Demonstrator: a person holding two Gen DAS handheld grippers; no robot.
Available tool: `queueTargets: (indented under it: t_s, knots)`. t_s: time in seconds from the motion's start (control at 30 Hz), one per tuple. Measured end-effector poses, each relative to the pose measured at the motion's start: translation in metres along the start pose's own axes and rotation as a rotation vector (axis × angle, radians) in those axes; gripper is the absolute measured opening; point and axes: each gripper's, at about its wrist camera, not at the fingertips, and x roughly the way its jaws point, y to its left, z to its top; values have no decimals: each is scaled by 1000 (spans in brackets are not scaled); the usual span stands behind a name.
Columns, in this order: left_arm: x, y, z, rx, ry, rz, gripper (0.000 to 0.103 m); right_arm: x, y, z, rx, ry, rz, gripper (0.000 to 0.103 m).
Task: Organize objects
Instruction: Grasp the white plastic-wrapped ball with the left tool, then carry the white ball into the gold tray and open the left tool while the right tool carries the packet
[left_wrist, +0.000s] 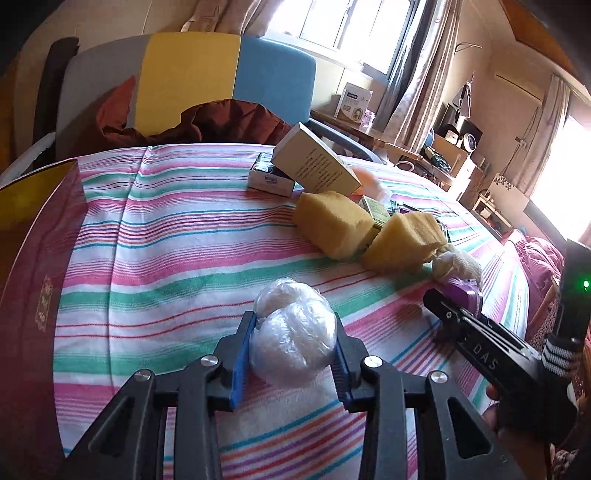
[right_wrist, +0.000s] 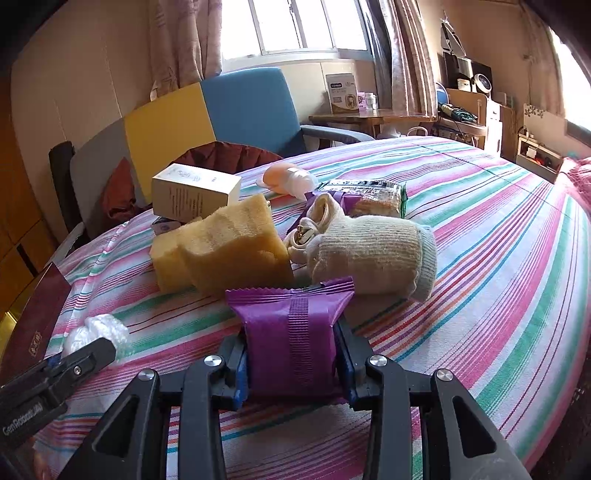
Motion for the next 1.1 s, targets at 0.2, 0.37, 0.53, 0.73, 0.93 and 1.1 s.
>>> queueTargets:
  t_s: [0.2,0.37,0.53,0.73,0.93,1.1]
  knots:
    - [-16,-13,-17,89,0,50,37,1,9,-1,-54,14,-27,39]
    - [-34,-4,-24,46,25,27,37,0,15,-3,-99,34,-56,38]
    - [-76,-6,-28,87,-32,4,37,-1,17,-4,-113,43,-58,38]
    - [-121,23,-20,33,-91,80,37,-3,20,-5,-129,61,-57,38]
    - [-150,82,-17,-84,-113,228,37,-11,29,-6,-104,88,-11,36]
    - [-159,134,-22,-226,-82,343,37,-19,51,-10,-124,104,53,35]
